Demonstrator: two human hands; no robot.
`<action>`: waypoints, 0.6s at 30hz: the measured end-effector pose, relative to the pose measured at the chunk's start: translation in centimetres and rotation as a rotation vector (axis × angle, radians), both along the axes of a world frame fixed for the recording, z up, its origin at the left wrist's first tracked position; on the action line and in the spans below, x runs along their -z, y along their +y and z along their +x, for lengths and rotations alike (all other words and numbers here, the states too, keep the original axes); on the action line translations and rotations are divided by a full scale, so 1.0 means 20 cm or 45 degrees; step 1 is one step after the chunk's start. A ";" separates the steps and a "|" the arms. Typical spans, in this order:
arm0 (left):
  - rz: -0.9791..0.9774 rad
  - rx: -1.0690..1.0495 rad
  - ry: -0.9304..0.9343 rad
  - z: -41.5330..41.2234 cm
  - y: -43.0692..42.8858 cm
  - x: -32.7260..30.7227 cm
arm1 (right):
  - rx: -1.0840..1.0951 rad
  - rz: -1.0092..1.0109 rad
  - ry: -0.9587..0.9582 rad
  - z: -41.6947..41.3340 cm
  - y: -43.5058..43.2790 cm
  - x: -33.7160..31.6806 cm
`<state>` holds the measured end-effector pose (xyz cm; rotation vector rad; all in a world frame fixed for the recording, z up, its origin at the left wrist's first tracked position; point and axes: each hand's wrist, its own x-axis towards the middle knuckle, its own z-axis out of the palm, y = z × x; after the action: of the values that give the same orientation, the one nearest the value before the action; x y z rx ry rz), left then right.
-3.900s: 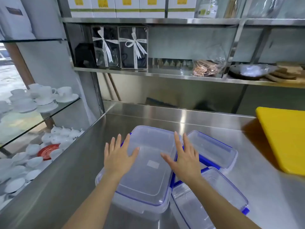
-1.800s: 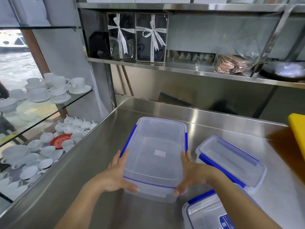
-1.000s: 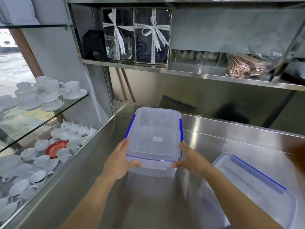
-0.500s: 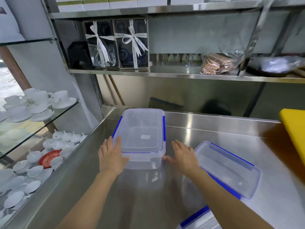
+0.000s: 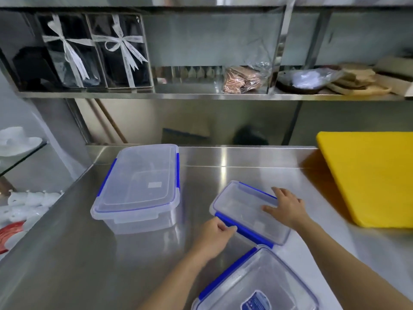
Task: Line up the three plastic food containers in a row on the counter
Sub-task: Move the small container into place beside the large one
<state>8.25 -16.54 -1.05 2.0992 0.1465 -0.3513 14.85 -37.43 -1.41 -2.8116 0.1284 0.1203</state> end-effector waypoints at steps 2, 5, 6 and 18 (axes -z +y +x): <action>-0.073 0.002 0.057 0.02 -0.08 0.02 | 0.029 -0.002 0.065 0.00 -0.05 0.02; -0.123 -0.019 0.129 0.04 -0.15 0.05 | 0.066 0.034 0.137 0.01 -0.07 0.05; -0.131 -0.022 0.157 0.04 -0.16 0.06 | 0.068 0.048 0.145 0.02 -0.08 0.07; -0.469 -0.220 0.046 0.13 -0.10 0.06 | 0.081 0.006 0.179 0.06 0.03 0.09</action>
<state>10.86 -18.59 -2.25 1.7036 0.2621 -0.2875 15.99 -36.88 -3.23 -2.7896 0.2497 0.3028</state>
